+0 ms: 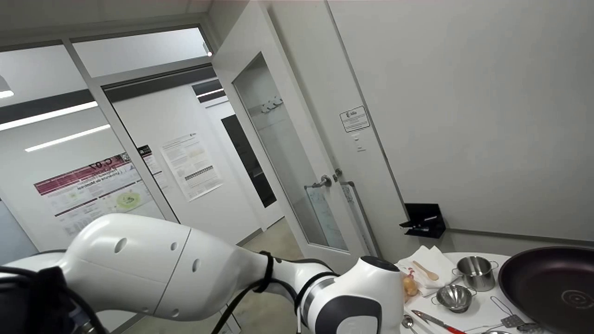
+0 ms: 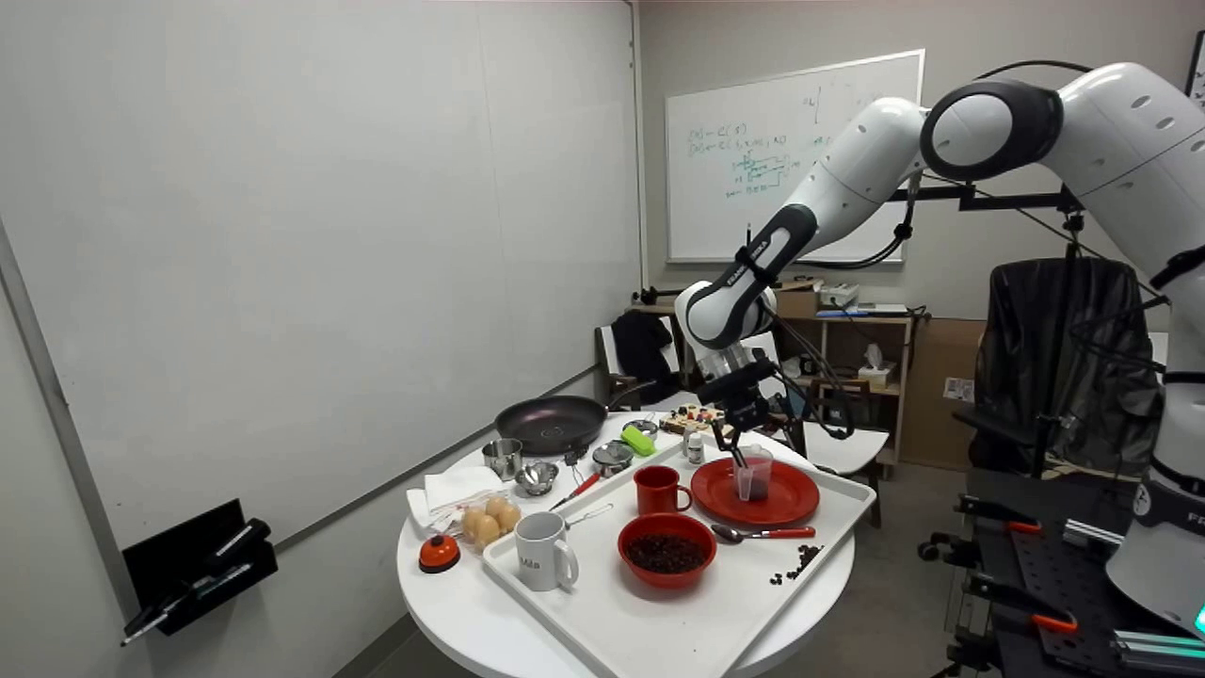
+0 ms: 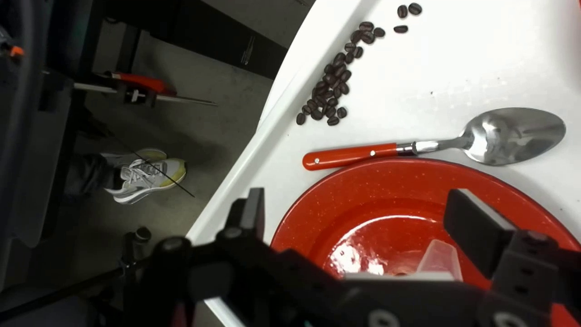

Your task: Pour a portion of the contents inside the clear jar into the red bowl

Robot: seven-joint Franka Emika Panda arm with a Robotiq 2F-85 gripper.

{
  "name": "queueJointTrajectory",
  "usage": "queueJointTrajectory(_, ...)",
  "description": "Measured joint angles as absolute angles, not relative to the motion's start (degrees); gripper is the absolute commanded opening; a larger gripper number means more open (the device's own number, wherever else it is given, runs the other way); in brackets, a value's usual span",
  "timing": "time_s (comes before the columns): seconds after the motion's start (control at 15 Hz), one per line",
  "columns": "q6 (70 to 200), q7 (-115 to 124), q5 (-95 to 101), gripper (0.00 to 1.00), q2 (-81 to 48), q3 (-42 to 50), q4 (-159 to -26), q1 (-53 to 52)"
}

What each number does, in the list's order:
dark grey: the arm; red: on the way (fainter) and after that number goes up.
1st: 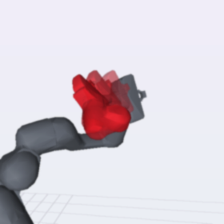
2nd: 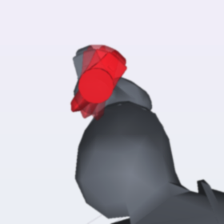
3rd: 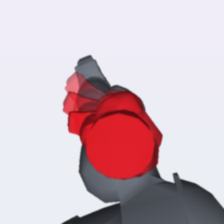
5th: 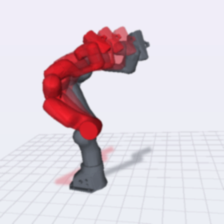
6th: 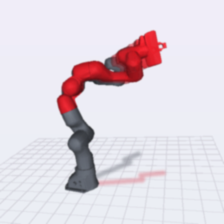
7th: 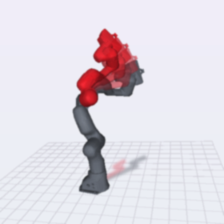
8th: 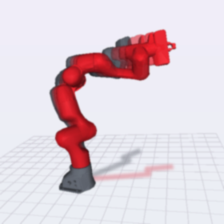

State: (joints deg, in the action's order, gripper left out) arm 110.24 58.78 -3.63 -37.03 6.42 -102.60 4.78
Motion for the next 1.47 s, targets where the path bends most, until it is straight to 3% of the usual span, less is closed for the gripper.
queueJointTrajectory(0.93,116.2,80.0,-4.0,1.00,-36.3,10.5,-104.4,1.8)
queueJointTrajectory(1.47,132.7,83.8,1.3,1.00,-36.2,12.7,-107.7,-1.5)
